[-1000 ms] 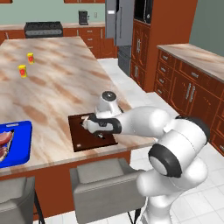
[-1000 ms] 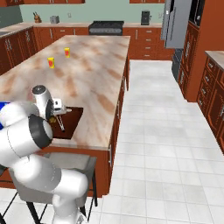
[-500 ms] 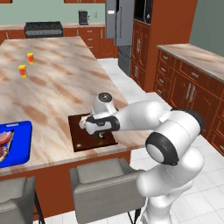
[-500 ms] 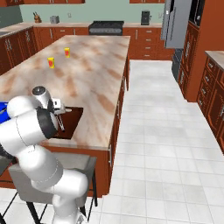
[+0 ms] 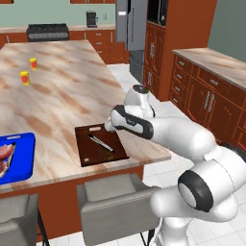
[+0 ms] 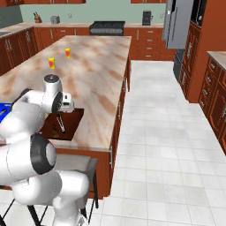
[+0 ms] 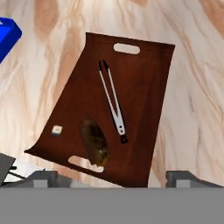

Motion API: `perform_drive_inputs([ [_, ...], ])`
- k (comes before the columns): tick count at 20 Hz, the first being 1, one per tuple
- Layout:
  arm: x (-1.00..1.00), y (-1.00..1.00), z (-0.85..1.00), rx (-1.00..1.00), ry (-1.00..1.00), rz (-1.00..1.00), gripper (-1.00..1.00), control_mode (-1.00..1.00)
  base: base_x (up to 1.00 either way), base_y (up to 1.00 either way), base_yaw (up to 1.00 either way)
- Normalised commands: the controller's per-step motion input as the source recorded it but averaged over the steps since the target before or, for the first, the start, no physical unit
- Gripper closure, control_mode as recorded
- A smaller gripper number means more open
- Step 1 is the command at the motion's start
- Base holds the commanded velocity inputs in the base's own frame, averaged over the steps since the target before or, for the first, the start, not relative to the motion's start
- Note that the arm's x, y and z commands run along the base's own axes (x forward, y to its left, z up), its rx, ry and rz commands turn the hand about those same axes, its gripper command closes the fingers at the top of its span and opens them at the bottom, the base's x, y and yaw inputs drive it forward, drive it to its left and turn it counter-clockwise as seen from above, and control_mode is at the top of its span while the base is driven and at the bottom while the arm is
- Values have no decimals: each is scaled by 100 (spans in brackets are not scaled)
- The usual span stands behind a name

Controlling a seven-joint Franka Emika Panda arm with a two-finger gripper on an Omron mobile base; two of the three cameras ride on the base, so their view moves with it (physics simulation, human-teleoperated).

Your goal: Gather the sweet potatos from the fridge and place them on a tray on the dining counter. Then gather the steaks from the fridge and place them on the other tray.

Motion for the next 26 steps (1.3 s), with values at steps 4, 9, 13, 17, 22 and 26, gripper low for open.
perform_drive_inputs([
  [4,-99,-61,46,0,18,-2,-100,-100,0,0,0],
  [9,-84,-38,54,-2,34,-6,-100,-100,0,0,0],
  [13,-55,6,75,-6,40,-4,-100,-100,0,0,0],
  [17,-77,14,66,-13,28,-6,-100,-100,0,0,0],
  [22,-70,-14,24,-17,4,-19,-100,-100,0,0,0],
  [26,-41,-55,13,-2,9,-5,-100,-100,0,0,0],
])
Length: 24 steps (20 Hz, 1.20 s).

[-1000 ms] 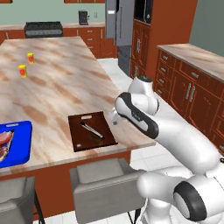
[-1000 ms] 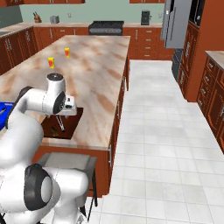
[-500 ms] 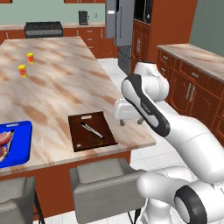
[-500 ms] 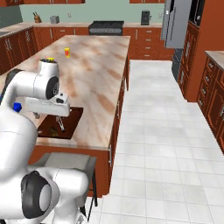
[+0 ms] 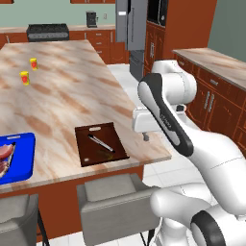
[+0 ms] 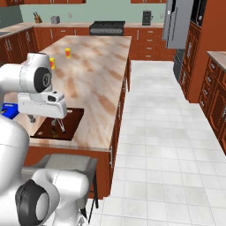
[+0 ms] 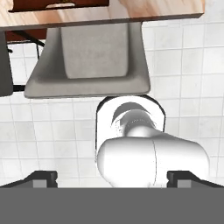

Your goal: Gather the sweet potatos from the fridge and place them on a tray on the dining counter. Then gather the steaks from the fridge and place them on the other tray.

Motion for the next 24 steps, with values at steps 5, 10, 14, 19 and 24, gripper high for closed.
perform_drive_inputs([
  [5,-45,-39,3,0,5,0,-100,-100,0,0,0],
  [10,-57,0,2,0,0,1,-100,-100,0,0,0],
  [14,-29,0,0,0,0,0,-100,-100,0,0,0],
  [19,-1,0,0,0,0,0,-100,100,-5,0,0],
  [24,0,0,0,0,0,0,-100,100,-16,-87,-11],
])
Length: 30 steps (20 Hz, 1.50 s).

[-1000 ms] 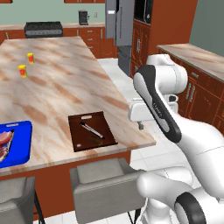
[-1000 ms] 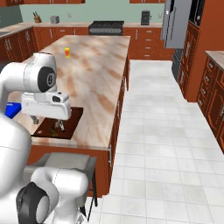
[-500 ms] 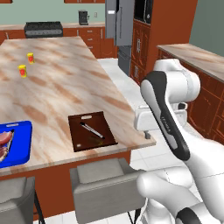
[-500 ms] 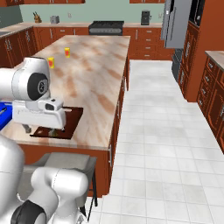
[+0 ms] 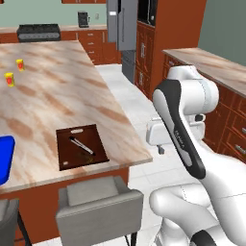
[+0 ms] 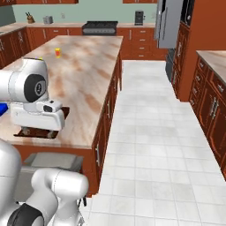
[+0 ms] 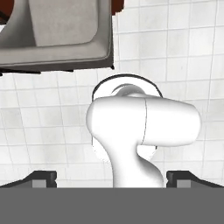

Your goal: Gather the sweet potatos from the fridge and place them on a tray on the dining counter. Then gather the steaks from the fridge and place them on the other tray.

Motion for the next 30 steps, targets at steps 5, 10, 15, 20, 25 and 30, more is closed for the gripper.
perform_drive_inputs([
  [5,0,0,0,0,0,0,-100,100,4,-100,-17],
  [10,0,0,0,0,0,0,-100,100,42,-100,-2],
  [15,0,0,0,0,0,0,-100,100,85,-61,7],
  [20,0,0,0,0,0,0,-100,100,100,-2,10],
  [25,0,0,0,0,0,0,-100,100,100,-11,10],
  [30,0,0,0,0,0,0,-100,100,100,-24,7],
])
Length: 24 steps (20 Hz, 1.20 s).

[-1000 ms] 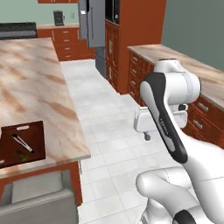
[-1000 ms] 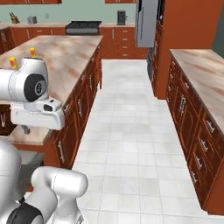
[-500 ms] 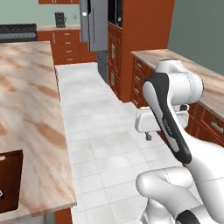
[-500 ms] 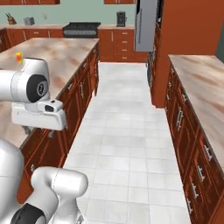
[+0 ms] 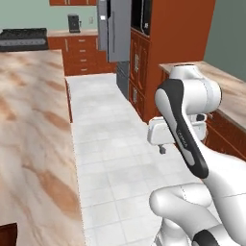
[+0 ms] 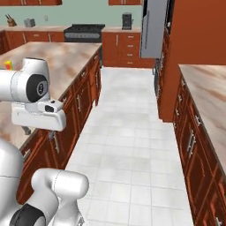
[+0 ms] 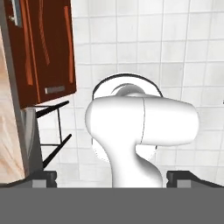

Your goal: Gather the sweet potatos from the fridge and place them on a tray on the dining counter. Then gather the steaks from the fridge and place them on the other tray.

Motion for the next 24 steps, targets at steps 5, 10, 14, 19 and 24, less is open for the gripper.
perform_drive_inputs([
  [5,0,0,0,0,0,0,-100,100,100,-33,4],
  [10,0,0,0,0,0,0,-100,100,100,-15,2],
  [14,0,0,0,0,0,0,-100,100,100,0,2],
  [19,0,0,0,0,0,0,-100,100,100,4,2],
  [24,0,0,0,0,0,0,-100,100,100,14,0],
])
